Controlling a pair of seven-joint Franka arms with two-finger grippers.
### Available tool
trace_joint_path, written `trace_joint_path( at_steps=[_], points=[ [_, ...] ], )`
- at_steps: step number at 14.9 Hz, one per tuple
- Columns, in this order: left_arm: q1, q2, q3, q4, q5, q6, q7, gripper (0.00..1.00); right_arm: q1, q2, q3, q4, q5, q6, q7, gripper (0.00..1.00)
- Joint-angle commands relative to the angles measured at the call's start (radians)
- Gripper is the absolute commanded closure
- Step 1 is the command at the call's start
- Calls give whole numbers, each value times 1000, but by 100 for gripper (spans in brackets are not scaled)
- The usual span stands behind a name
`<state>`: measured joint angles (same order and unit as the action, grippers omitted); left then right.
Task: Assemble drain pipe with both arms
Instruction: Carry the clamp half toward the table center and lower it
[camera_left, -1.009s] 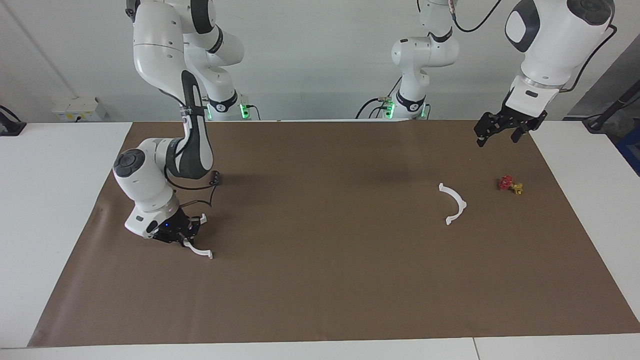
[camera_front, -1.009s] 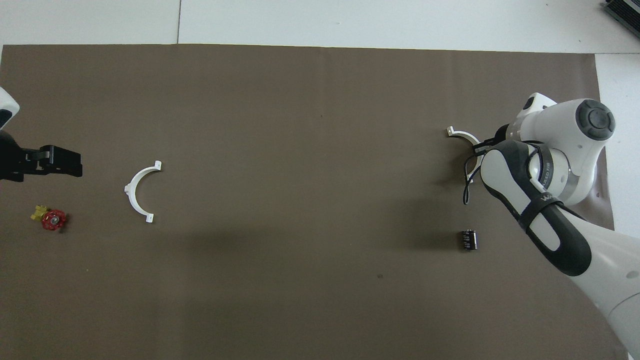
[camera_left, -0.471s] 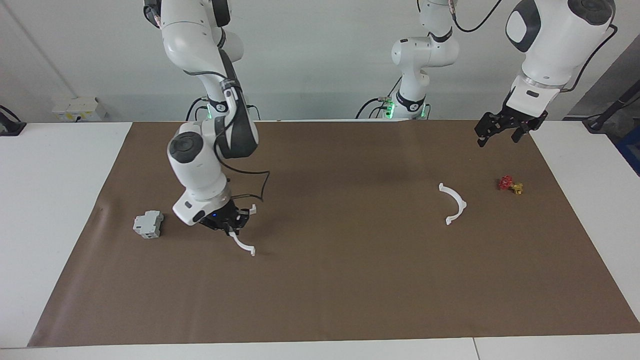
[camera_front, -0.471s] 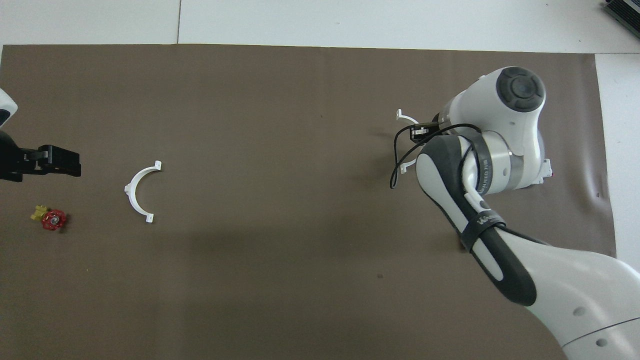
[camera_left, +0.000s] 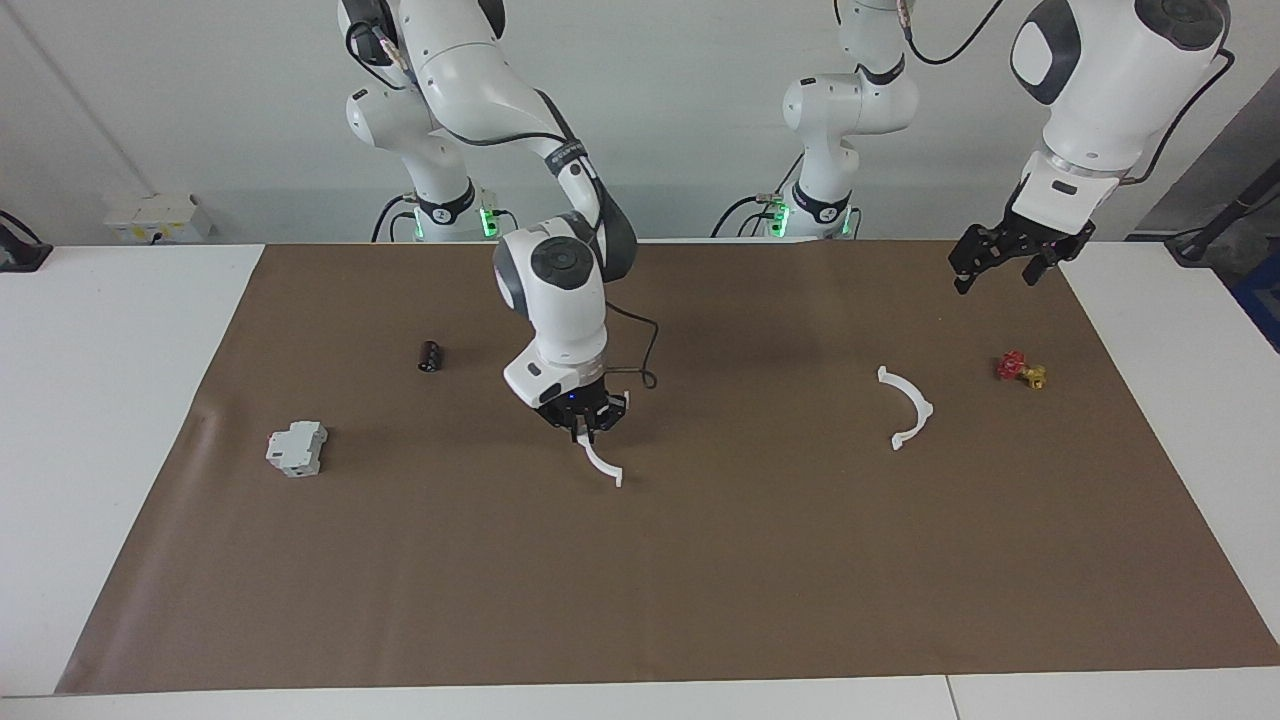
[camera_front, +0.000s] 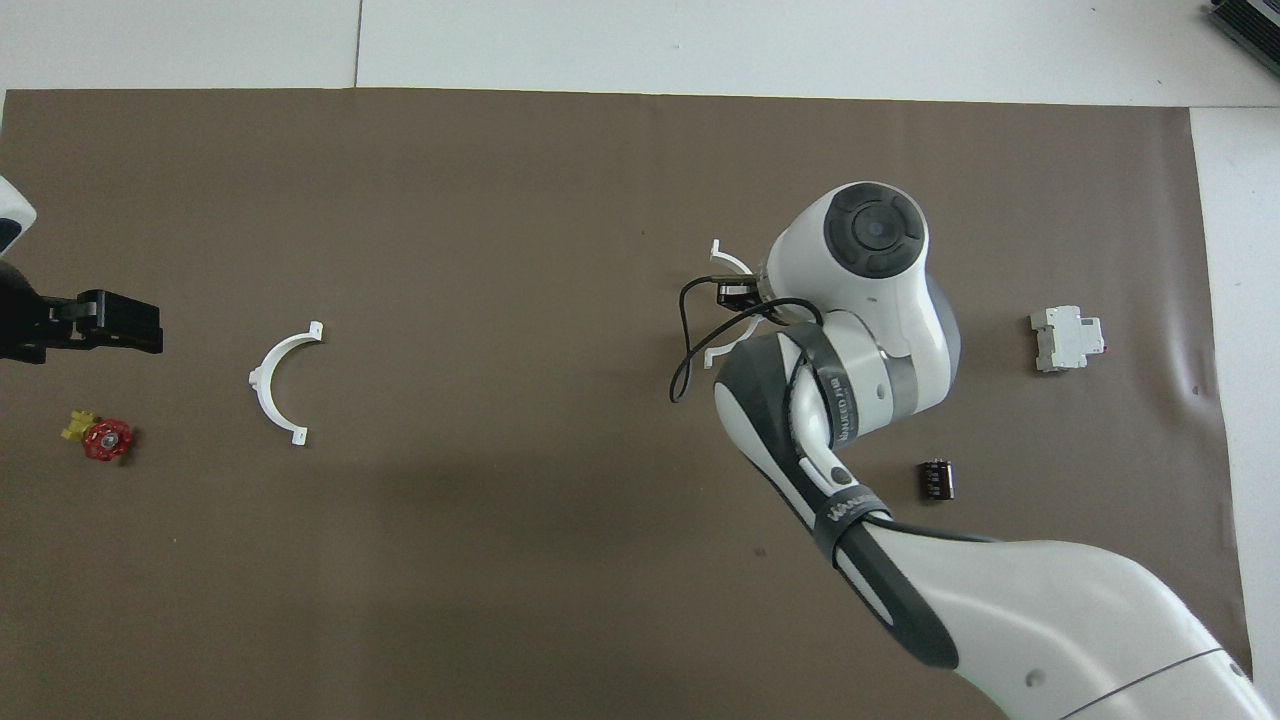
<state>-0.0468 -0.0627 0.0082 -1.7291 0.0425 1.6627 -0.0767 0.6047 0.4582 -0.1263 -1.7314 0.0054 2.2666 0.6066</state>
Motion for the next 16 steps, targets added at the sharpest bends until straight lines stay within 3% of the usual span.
trace_joint_path(
  at_steps=[1, 4, 16],
  points=[
    [-4, -17, 6, -17, -10, 12, 15, 0, 18, 3, -3, -51, -63, 75, 22, 100],
    [-2, -17, 6, -17, -10, 14, 15, 0, 21, -7, -1, -99, -130, 97, -5, 100],
    [-1, -19, 6, -21, -10, 15, 15, 0, 35, 2, 17, -111, -114, 151, -8, 100]
  ],
)
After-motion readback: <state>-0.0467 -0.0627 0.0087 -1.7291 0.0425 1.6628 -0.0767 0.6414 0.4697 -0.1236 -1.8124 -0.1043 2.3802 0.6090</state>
